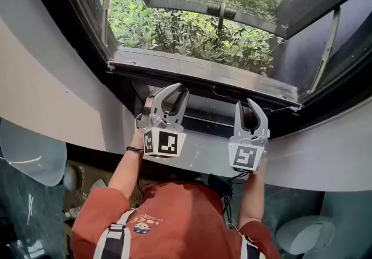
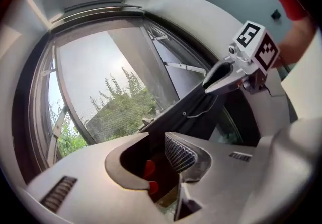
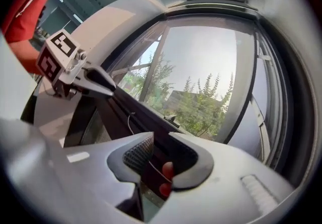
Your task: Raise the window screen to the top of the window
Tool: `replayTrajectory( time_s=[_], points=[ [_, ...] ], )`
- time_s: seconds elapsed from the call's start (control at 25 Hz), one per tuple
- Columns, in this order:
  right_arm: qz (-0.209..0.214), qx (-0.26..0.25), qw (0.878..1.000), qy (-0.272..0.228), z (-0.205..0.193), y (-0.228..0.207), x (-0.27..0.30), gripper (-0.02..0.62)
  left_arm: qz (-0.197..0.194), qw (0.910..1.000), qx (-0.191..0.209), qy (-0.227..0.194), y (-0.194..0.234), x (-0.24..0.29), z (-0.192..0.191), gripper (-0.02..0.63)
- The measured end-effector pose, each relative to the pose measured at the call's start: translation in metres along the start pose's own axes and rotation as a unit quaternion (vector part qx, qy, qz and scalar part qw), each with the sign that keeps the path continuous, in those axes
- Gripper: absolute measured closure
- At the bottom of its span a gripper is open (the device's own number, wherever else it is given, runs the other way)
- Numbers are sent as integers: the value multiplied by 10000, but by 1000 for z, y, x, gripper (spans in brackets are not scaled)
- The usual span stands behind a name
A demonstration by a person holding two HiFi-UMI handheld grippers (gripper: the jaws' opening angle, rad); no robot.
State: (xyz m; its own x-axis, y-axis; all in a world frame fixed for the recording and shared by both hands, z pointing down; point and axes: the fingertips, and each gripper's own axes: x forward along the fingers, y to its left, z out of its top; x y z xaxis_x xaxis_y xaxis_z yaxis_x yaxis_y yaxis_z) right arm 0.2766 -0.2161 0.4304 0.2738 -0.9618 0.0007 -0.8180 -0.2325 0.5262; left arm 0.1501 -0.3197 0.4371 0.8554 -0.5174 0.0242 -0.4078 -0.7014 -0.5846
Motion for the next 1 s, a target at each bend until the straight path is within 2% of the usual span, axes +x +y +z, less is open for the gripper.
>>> replayTrajectory(
  time_s=[0.12,0.2,0.36,0.48,0.64,0.72,0.84,1.0],
  points=[
    [172,-762,9965,286,-11,2,5,482,-225,9951,856,438,0,2,-17,503],
    [313,-1433,9873,605,-22,3,8,462,-301,9853,1500,755,2,3,-29,486],
    [386,-2794,9511,1259,-41,2,13,425,-228,9636,2392,1168,13,5,-43,460],
    [317,-3487,9215,1678,-54,0,17,405,-208,9417,3022,1464,20,7,-53,445],
    [181,-3895,9024,1831,-58,-3,19,403,-221,9157,3609,1756,27,13,-61,442],
    [176,-3998,8970,1879,-58,-2,19,403,-215,9085,3763,1806,29,13,-62,440],
    [220,-4068,8924,1941,-58,-3,19,403,-281,8989,3957,1858,27,13,-63,440],
    [273,-3978,8961,1950,-58,-2,18,403,-362,8758,4343,2074,28,10,-67,436]
  ],
)
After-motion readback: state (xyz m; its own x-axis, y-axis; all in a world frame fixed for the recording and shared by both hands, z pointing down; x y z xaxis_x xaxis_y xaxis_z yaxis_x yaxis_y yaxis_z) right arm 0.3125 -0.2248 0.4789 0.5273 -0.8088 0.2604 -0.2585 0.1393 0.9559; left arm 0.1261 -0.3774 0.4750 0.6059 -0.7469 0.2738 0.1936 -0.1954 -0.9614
